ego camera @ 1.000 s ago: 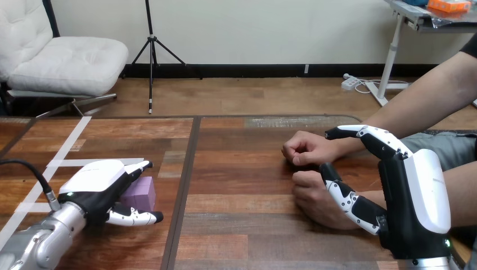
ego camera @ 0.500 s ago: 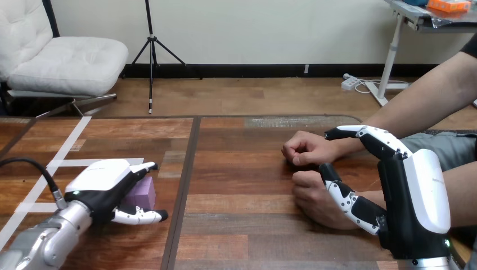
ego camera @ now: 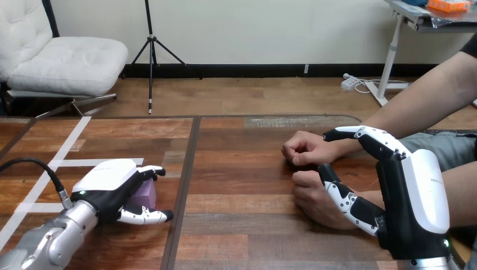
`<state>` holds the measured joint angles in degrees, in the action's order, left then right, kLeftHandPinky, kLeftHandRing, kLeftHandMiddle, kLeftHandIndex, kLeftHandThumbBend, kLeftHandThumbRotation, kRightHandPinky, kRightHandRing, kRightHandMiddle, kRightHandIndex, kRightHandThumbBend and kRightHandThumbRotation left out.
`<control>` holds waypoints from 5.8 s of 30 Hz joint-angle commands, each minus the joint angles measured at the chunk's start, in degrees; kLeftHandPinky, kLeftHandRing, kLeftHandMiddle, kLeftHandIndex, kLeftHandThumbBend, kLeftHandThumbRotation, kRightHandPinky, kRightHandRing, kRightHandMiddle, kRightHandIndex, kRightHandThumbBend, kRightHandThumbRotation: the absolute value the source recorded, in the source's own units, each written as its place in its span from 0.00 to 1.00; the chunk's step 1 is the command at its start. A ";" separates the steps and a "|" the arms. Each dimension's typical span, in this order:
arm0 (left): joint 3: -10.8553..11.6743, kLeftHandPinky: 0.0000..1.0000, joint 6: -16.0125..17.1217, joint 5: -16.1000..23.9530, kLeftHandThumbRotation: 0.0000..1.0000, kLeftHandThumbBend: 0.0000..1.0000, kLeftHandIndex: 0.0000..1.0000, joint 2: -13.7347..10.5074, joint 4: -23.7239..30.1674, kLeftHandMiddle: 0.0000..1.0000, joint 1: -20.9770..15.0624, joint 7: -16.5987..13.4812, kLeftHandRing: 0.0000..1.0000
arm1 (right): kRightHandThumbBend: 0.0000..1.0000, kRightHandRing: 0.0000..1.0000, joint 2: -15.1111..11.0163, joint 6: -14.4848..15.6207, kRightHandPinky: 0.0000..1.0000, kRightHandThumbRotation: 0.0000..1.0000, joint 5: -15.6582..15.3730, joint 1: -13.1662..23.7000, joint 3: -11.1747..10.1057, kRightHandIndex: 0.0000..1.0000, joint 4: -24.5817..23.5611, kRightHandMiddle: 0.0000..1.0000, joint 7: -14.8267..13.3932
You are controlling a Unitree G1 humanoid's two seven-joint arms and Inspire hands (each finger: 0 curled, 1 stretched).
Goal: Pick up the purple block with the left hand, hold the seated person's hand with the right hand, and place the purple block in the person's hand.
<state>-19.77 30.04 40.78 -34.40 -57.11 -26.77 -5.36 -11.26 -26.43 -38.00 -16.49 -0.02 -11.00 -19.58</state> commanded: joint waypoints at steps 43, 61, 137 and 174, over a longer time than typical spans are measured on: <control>0.36 0.49 -0.44 -3.41 0.23 0.54 0.66 1.78 -5.11 0.62 -6.35 -0.91 0.56 | 0.37 0.76 -0.53 0.73 0.75 0.00 -0.38 1.88 0.04 0.64 -3.09 0.69 0.36; 0.41 0.41 1.42 -4.37 0.10 0.51 0.49 2.08 -6.42 0.50 -6.30 -3.54 0.46 | 0.36 0.76 -0.70 0.62 0.74 0.00 0.52 1.82 -0.36 0.64 -3.16 0.69 0.87; 20.15 0.35 19.34 -40.29 0.12 0.84 0.50 16.29 -9.35 0.49 -0.19 10.29 0.42 | 0.40 0.76 -1.01 1.04 0.71 0.04 0.81 1.92 -1.22 0.67 -3.31 0.70 1.27; 28.90 0.36 20.90 -51.39 0.09 0.93 0.48 28.36 -1.98 0.49 2.44 18.94 0.43 | 0.67 0.82 -7.54 16.40 0.76 0.02 -3.45 0.36 -5.44 0.81 -13.93 0.82 17.61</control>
<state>7.92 49.00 -9.56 -7.04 -62.34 -22.44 13.21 -16.35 -12.76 -40.77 -17.83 -3.45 -20.91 -5.16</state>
